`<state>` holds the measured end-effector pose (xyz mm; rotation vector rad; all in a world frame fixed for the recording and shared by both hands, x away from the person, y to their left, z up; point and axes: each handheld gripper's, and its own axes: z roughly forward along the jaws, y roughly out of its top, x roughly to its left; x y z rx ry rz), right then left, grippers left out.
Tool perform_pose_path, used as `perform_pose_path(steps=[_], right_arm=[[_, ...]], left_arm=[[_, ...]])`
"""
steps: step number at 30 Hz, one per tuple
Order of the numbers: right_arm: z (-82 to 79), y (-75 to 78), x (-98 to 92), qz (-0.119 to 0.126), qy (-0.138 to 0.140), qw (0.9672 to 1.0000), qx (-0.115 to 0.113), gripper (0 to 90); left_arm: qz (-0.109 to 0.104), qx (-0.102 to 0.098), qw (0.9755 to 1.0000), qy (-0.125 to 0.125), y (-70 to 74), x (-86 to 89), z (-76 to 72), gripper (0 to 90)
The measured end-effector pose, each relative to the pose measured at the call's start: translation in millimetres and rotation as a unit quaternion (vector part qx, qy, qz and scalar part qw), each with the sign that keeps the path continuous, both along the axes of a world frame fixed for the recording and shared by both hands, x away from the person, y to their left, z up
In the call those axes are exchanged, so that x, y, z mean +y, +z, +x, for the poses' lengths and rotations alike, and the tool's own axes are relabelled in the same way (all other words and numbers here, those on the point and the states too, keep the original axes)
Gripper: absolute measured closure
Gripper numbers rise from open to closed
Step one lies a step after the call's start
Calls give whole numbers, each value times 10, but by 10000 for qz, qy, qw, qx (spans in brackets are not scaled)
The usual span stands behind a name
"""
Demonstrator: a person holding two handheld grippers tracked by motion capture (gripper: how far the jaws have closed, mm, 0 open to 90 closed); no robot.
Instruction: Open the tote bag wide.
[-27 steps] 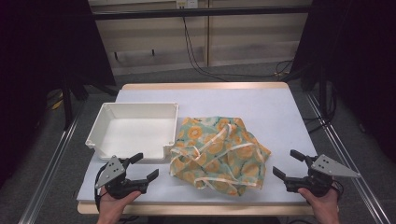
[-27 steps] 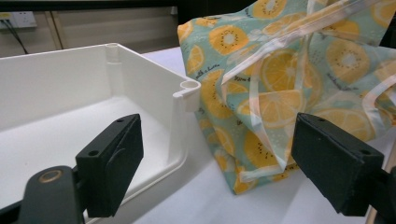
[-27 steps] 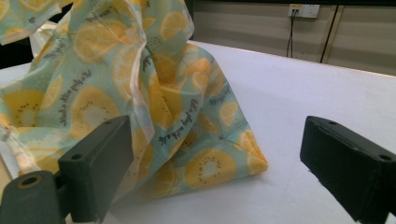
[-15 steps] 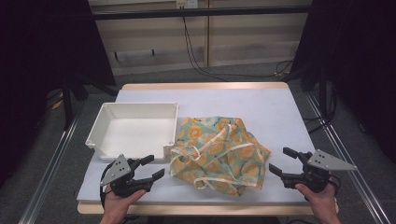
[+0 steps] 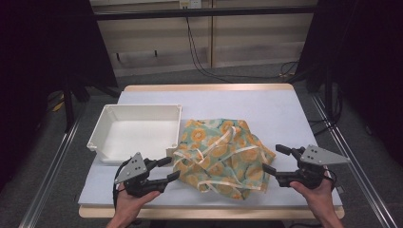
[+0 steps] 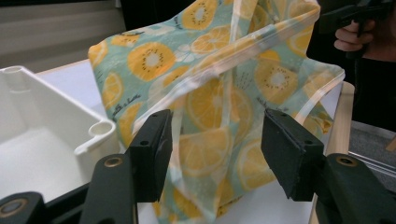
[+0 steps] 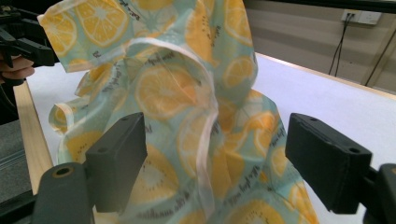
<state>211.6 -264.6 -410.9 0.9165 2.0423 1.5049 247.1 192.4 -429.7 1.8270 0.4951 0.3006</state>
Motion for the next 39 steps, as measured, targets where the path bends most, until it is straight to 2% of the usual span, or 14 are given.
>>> perform_pose_path(steps=[1,6,12,13,24,25,28,29,30,31,32,35,38,39], right_arm=[[21,12,18,-13,17,10000,14,202],[136,65,119,-92,202,9997,61,197],[282,168,262,-97,398,9992,9,204],[326,210,299,-80,466,9989,-2,211],[591,269,520,-190,571,9982,34,195],[649,256,549,-224,569,9981,78,199],[735,215,586,-287,587,9977,190,230],[735,215,586,-287,587,9977,190,230],[760,195,599,-317,571,9976,231,286],[798,163,615,-413,563,9971,307,441],[798,163,615,-413,563,9971,307,441],[835,156,605,-339,427,9979,354,662],[896,164,499,-49,241,9988,431,848],[896,164,499,-49,241,9988,431,848]], left_arm=[[-92,5,9999,-81,22,-59,28,434],[-104,-57,9997,-219,75,-209,102,435],[13,-62,9988,-476,110,-467,221,462],[136,-157,9988,-442,113,-514,232,468],[129,-6,9985,-539,87,-773,479,509],[224,-22,9985,-507,88,-807,512,538],[208,-6,9979,-620,83,-844,530,676],[240,19,9977,-640,84,-861,537,676],[235,60,9975,-666,83,-870,548,741],[225,132,9972,-699,84,-886,578,835],[225,132,9972,-699,84,-886,578,855],[185,215,9965,-789,86,-888,594,885],[60,238,9969,-743,121,-842,600,886],[60,238,9969,-743,121,-842,600,887]])
